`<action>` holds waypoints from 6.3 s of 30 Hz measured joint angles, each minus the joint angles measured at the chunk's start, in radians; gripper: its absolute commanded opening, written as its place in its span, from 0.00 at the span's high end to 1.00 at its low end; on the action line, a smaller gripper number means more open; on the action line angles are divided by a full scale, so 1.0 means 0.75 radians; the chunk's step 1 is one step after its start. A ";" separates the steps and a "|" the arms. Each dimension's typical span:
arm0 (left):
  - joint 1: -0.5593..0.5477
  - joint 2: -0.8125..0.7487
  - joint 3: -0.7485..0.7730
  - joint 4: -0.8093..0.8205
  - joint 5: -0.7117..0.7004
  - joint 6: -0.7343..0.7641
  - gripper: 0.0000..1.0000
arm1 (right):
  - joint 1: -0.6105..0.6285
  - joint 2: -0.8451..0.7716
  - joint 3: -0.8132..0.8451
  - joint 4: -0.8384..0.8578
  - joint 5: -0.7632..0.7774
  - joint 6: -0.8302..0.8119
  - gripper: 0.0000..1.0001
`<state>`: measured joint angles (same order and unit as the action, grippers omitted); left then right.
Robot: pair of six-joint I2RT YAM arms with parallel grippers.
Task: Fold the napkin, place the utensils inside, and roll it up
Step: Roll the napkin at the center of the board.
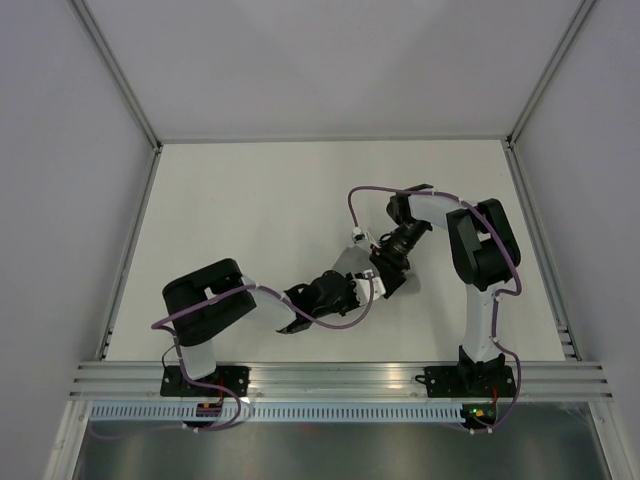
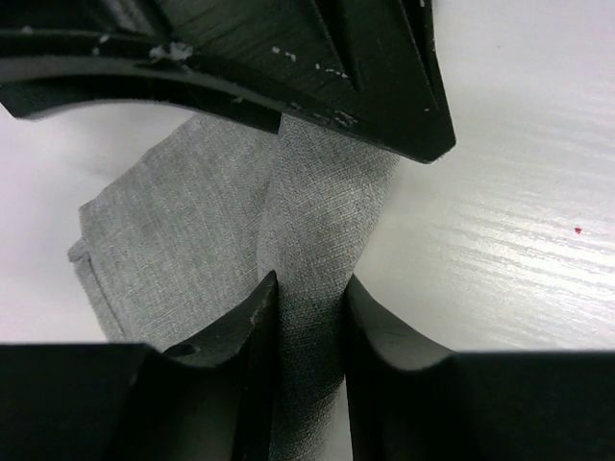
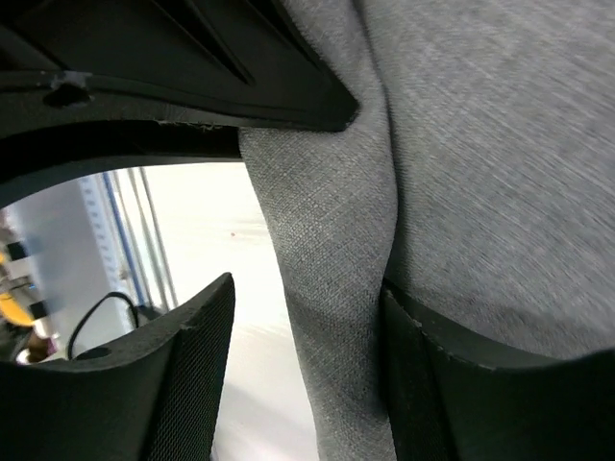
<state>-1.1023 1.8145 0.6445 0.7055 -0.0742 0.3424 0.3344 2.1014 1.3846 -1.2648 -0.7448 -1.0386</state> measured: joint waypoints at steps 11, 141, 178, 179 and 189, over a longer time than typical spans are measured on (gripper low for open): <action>0.102 -0.007 -0.021 0.044 0.238 -0.309 0.83 | -0.113 -0.316 -0.134 0.456 0.083 0.149 0.33; -0.140 -0.033 -0.022 -0.036 -0.329 -0.006 0.73 | 0.051 0.048 -0.034 0.078 -0.083 0.031 0.52; 0.359 0.002 0.036 -0.071 0.603 -0.692 0.89 | -0.020 -0.876 -0.734 1.035 0.117 0.214 0.19; 0.363 0.010 0.049 -0.080 0.617 -0.697 0.89 | 0.013 -0.889 -0.762 1.065 0.129 0.212 0.19; 0.401 0.068 0.184 -0.244 0.759 -0.708 0.88 | 0.317 -0.998 -0.984 1.335 0.343 0.198 0.20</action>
<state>-0.8017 1.8656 0.7826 0.5224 0.4953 -0.1883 0.5720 1.3525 0.6468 -0.2634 -0.4873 -0.8902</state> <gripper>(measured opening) 0.258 0.808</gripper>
